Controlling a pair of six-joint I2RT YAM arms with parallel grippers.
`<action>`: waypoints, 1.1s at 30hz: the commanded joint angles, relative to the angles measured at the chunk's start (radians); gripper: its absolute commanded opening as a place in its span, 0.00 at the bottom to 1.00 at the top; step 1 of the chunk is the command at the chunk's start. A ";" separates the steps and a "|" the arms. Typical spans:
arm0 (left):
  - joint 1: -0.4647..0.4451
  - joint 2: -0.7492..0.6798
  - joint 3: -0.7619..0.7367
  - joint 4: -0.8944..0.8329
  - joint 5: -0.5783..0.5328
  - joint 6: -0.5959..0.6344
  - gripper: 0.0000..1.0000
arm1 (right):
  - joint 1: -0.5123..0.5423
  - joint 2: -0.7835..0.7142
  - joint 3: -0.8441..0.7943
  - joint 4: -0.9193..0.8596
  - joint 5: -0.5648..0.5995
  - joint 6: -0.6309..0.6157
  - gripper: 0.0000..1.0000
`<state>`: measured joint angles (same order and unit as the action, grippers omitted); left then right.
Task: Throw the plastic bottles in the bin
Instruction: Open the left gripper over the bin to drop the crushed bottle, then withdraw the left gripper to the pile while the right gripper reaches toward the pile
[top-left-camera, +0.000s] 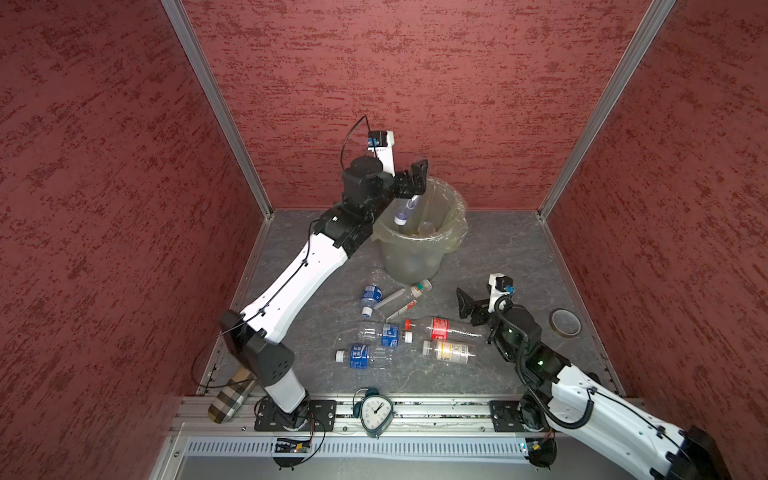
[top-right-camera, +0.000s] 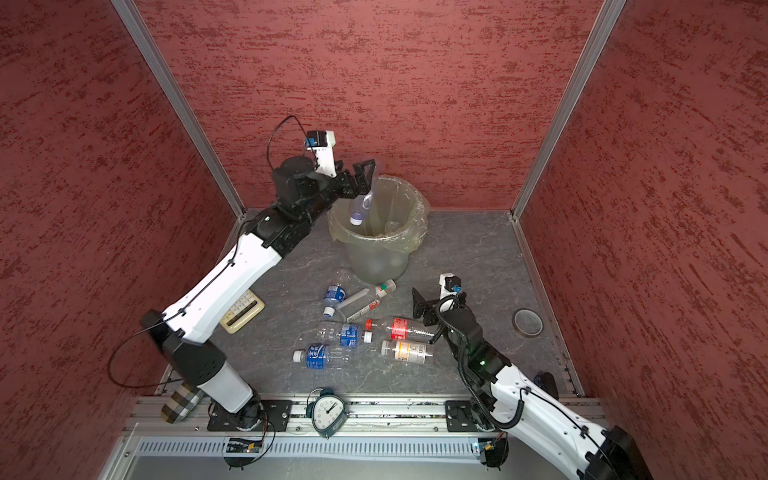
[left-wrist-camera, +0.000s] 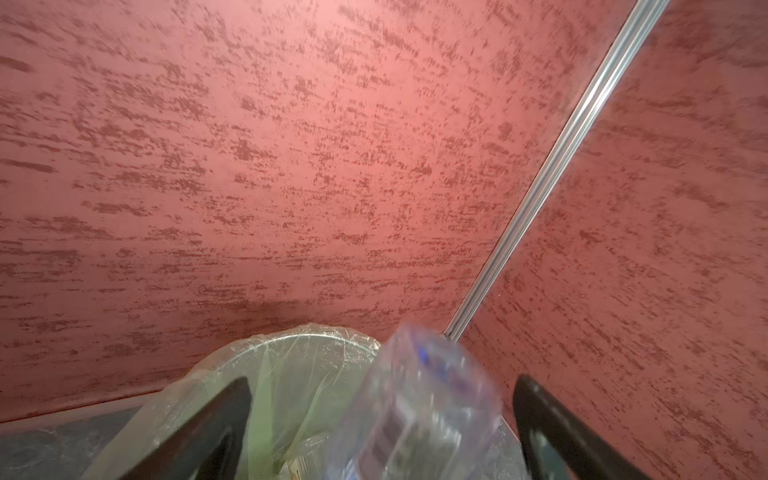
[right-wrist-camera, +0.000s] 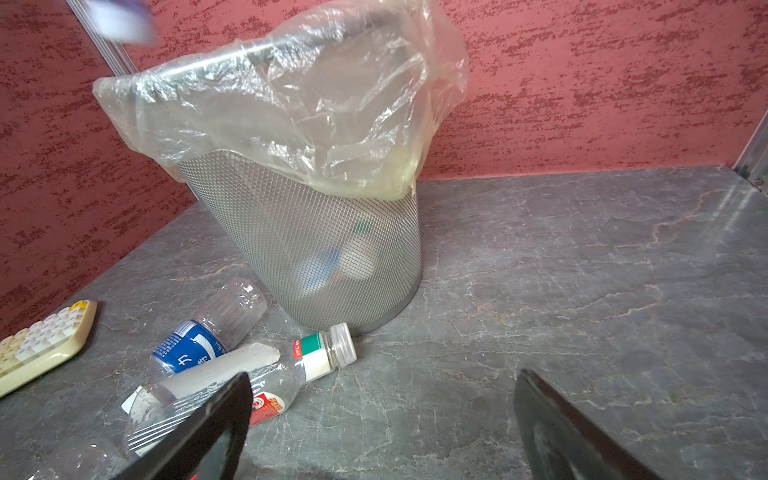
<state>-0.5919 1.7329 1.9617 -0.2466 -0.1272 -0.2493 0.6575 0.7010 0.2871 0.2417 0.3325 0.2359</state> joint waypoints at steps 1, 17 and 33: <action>0.030 0.053 0.072 -0.112 0.025 0.023 0.99 | -0.001 -0.021 0.032 -0.013 -0.005 0.004 0.98; 0.034 -0.285 -0.355 0.030 0.058 -0.001 0.99 | -0.001 0.050 0.040 0.022 -0.047 0.006 0.98; 0.024 -0.577 -0.808 0.032 0.009 -0.051 0.99 | -0.001 0.132 0.049 0.055 -0.081 0.003 0.98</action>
<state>-0.5621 1.2102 1.2037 -0.2222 -0.0963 -0.2806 0.6575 0.8288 0.3016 0.2611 0.2707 0.2359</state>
